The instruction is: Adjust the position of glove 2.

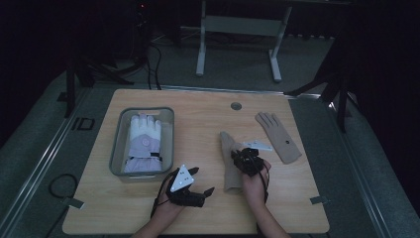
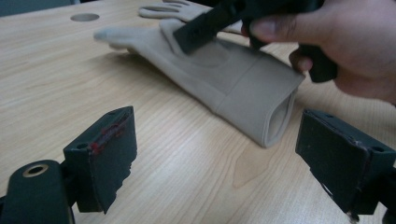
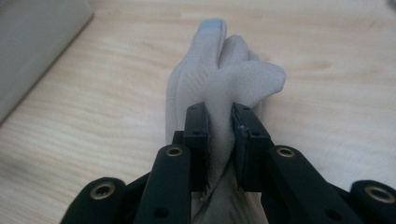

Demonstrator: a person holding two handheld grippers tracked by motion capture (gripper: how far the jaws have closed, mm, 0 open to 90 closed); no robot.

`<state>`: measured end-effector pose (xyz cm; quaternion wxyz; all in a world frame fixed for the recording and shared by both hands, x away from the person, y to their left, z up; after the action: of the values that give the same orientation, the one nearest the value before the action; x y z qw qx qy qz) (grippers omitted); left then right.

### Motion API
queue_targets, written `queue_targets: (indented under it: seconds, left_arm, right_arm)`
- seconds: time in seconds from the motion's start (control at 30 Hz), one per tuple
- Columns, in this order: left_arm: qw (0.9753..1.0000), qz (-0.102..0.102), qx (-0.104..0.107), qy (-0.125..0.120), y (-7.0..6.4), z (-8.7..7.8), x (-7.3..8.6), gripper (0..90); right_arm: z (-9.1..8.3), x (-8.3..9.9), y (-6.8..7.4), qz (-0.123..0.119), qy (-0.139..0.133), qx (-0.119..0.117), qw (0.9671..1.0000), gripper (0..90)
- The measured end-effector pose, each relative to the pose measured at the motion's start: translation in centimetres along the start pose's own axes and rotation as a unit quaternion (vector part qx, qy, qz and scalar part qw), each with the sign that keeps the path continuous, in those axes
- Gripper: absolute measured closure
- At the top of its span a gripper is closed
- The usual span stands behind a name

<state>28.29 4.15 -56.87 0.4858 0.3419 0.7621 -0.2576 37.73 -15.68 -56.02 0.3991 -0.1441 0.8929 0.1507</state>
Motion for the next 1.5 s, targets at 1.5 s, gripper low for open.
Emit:
queue_targets:
  seconds: [1.5]
  left_arm:
    - [0.9999,0.0,0.013,0.001,0.0,0.5,0.7,12.5]
  right_arm:
    - [-3.8,-3.0,-12.8,-0.064,-0.034,0.028,0.9969,54.0]
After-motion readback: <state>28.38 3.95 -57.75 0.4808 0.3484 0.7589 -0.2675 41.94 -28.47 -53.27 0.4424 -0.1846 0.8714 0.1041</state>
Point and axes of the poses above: each handheld gripper's, and its own axes: z roughly forward along the jaws, x roughly out of its underside, y roughly to its left, the point moved 4 cm from there along z, roughly forward along the jaws, and after that the axes turned 1 degree about -x, right-handed, at the moved point
